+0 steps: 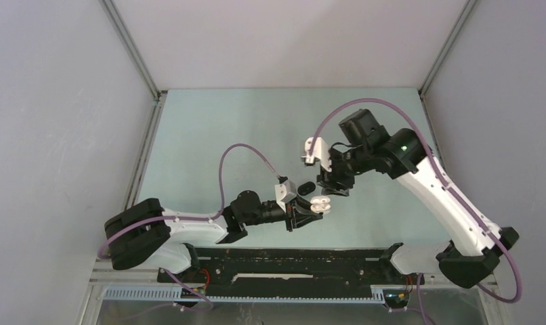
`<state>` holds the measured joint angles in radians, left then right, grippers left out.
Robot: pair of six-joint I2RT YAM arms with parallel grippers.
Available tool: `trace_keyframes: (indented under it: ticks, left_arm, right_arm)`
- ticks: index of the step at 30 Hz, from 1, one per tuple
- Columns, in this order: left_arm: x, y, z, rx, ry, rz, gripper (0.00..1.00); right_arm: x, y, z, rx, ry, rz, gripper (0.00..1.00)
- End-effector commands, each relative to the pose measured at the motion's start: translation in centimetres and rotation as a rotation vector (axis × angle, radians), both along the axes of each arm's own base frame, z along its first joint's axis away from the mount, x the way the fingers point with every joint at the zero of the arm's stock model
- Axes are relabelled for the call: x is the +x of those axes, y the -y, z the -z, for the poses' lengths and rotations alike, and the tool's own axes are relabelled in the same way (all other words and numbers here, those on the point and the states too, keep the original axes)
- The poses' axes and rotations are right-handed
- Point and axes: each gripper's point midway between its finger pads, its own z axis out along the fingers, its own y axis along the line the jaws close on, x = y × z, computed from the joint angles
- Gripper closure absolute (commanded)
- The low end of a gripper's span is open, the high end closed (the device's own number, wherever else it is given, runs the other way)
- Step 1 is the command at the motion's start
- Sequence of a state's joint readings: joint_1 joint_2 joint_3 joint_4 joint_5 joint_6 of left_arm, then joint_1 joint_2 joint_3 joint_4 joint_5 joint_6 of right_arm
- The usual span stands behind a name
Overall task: Insert the wireless bluetooth earbuds into the charging case
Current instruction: Adjust the right earbud in the right side groove of the charging case.
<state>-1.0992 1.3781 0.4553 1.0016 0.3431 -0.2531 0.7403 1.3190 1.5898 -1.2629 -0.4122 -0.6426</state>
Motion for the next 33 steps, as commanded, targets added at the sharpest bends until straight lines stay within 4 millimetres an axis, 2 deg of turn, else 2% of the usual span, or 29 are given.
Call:
trace_keyframes:
  ticks: [1,2,4,7,13,23,33]
  left_arm:
    - [-0.5,-0.1,-1.9,-0.065,0.065,0.028,1.0]
    - [-0.5,-0.1,-1.8,-0.063,0.071,0.032,1.0]
    - [-0.6,-0.2,-1.7,-0.059,0.079,0.036,1.0]
    - [-0.5,-0.2,-1.9,-0.059,0.081,0.03,1.0]
    - [-0.6,0.0,-1.9,-0.046,0.076,0.045,1.0]
    - [-1.0,0.0,-2.2,-0.052,0.08,0.063,1.0]
    - [-1.1,0.0,-2.4,-0.055,0.074,0.068,1.0]
  right_arm:
    - [-1.8,1.6,-2.2,0.161,0.016,-0.097,0.4]
    - [-2.0,2.1,-2.0,0.198,0.044,-0.112,0.36]
    - [-2.4,2.9,0.2,0.213,0.038,-0.118,0.31]
    - [-3.2,3.1,1.7,0.243,-0.006,-0.106,0.28]
    - [-3.8,2.3,1.8,0.322,-0.081,-0.056,0.25]
    - [-2.2,2.0,2.4,0.334,-0.172,0.043,0.27]
    - [-4.0,2.5,2.9,0.319,-0.18,-0.062,0.26]
